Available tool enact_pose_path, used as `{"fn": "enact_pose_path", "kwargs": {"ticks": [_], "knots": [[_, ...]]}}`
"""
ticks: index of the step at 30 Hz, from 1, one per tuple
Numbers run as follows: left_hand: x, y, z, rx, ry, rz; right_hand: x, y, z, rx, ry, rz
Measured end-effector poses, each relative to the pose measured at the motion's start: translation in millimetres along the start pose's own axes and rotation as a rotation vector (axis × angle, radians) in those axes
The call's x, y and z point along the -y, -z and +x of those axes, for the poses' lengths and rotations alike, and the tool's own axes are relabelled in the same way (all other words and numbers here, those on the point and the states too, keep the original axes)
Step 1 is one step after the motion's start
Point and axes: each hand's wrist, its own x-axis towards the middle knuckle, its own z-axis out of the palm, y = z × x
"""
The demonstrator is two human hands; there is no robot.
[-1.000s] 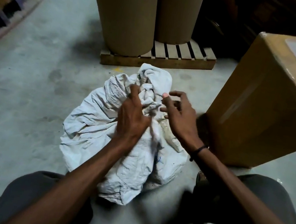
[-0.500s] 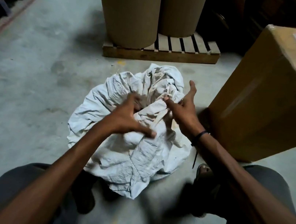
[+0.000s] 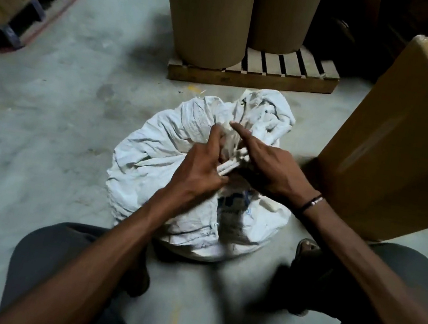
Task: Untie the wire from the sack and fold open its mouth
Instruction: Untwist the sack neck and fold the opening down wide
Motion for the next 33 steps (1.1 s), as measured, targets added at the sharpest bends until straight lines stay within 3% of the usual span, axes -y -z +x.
{"fn": "enact_pose_path", "kwargs": {"ticks": [2, 6, 8, 13, 16, 18, 20, 22, 24, 25, 30, 33], "knots": [[12, 11, 3, 0.176, 0.029, -0.094, -7, -5, 4, -0.097, -0.104, -0.010], [40, 20, -11, 0.388, 0.096, 0.159, -20, -9, 7, -0.203, -0.246, 0.207], [44, 17, -19, 0.310, 0.121, 0.205, -20, -11, 5, -0.162, -0.234, 0.218], [38, 22, -17, -0.152, 0.073, 0.306, -12, 2, -3, -0.122, 0.002, -0.064], [34, 23, -17, -0.290, -0.084, 0.435, 5, -8, 1, -0.050, 0.040, -0.128], [29, 24, -17, -0.249, -0.203, 0.486, 13, -17, 5, -0.010, -0.067, -0.151], [24, 28, -15, -0.037, -0.212, 0.346, 10, -21, 7, -0.003, -0.182, -0.132], [21, 39, -13, 0.272, -0.026, 0.054, 5, -23, 7, -0.054, -0.220, -0.068], [28, 48, -12, 0.407, 0.202, -0.256, 3, -25, 7, -0.096, -0.207, -0.012], [35, 49, -10, 0.385, 0.267, -0.309, 4, -26, 6, -0.100, -0.189, 0.018], [51, 38, -3, 0.351, 0.373, -0.103, 12, -30, 3, -0.040, -0.115, 0.099], [51, 26, -5, 0.052, 0.286, -0.046, 8, -18, 3, 0.028, -0.019, 0.123]]}}
